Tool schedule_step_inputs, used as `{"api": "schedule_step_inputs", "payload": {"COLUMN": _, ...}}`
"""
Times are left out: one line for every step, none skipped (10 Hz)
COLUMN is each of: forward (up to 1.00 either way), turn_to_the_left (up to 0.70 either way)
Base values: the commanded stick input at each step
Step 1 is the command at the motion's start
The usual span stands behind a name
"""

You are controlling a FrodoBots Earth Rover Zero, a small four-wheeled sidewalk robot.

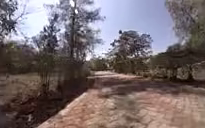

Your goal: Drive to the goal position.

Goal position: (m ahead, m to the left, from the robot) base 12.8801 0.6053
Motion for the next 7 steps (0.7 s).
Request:
{"api": "schedule_step_inputs", "payload": {"forward": 1.00, "turn_to_the_left": 0.00}}
{"api": "schedule_step_inputs", "payload": {"forward": 1.00, "turn_to_the_left": 0.00}}
{"api": "schedule_step_inputs", "payload": {"forward": 1.00, "turn_to_the_left": 0.00}}
{"api": "schedule_step_inputs", "payload": {"forward": 1.00, "turn_to_the_left": 0.00}}
{"api": "schedule_step_inputs", "payload": {"forward": 1.00, "turn_to_the_left": 0.00}}
{"api": "schedule_step_inputs", "payload": {"forward": 1.00, "turn_to_the_left": 0.00}}
{"api": "schedule_step_inputs", "payload": {"forward": 1.00, "turn_to_the_left": 0.00}}
